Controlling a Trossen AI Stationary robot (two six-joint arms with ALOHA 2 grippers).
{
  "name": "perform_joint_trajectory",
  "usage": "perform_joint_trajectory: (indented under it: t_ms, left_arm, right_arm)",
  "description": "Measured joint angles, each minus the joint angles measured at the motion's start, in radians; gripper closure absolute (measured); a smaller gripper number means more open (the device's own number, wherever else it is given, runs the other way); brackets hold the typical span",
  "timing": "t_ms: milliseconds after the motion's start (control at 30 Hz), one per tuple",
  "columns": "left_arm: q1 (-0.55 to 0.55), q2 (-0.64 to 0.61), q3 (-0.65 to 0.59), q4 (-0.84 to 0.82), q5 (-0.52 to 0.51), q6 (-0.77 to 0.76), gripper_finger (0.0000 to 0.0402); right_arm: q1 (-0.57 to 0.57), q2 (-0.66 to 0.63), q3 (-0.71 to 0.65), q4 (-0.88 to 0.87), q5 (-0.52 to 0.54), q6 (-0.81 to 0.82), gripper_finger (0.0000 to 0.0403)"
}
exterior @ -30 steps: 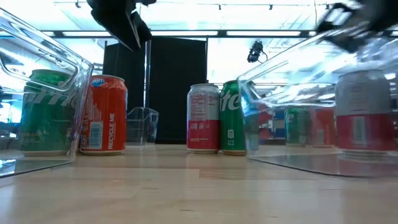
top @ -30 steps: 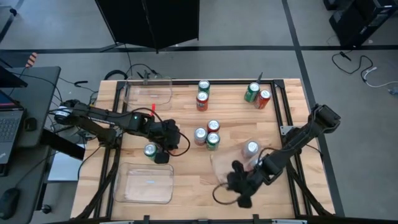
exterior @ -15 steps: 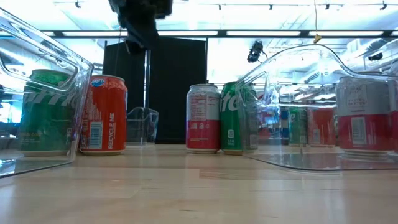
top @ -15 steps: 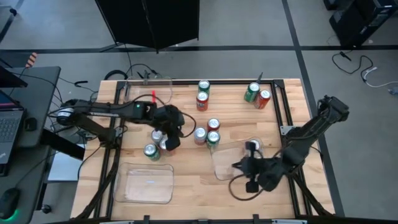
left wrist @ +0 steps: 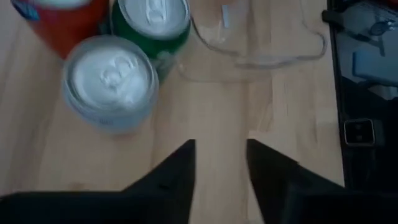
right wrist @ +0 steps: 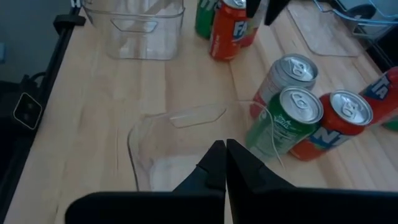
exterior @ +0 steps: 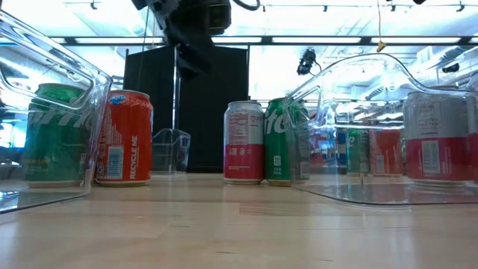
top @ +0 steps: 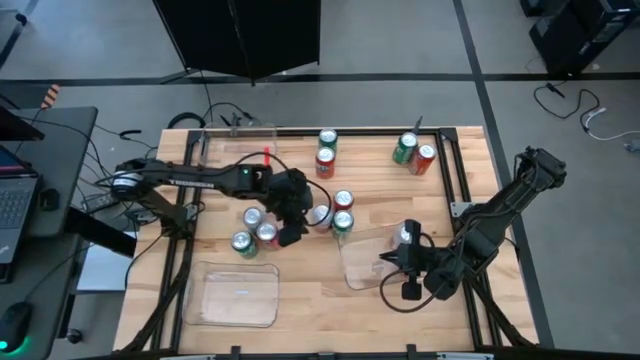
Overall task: Sort soda cans
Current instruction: Put the pink/white soda can into the bottom right transparent bin
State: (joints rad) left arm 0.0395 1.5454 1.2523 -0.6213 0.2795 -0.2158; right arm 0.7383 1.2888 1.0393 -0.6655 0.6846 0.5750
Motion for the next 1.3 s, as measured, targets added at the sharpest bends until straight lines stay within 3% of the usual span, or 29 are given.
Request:
perform_joint_trajectory:
  t_ms: [267,500,1000,1300]
  left_arm:
    - [0.000,0.060,0.014,0.038,-0.119,-0.001,0.0098]
    - [0.000,0.080,0.014,0.085,-0.189,0.045,0.0031]
    - [0.027,0.155,0.019,0.164,-0.257,0.105,0.0004]
    - [0.023,0.156,0.096,0.016,-0.261,0.105,0.0004]
  right_arm:
    - [0.000,0.001,0.000,0.004,0.000,0.005,0.0403]
    - [0.000,0.002,0.000,0.006,-0.001,0.001,0.0403]
    - [0.000,0.002,0.000,0.013,-0.001,-0.010,0.0403]
    - [0.000,0.002,0.000,0.016,-0.001,-0.010,0.0403]
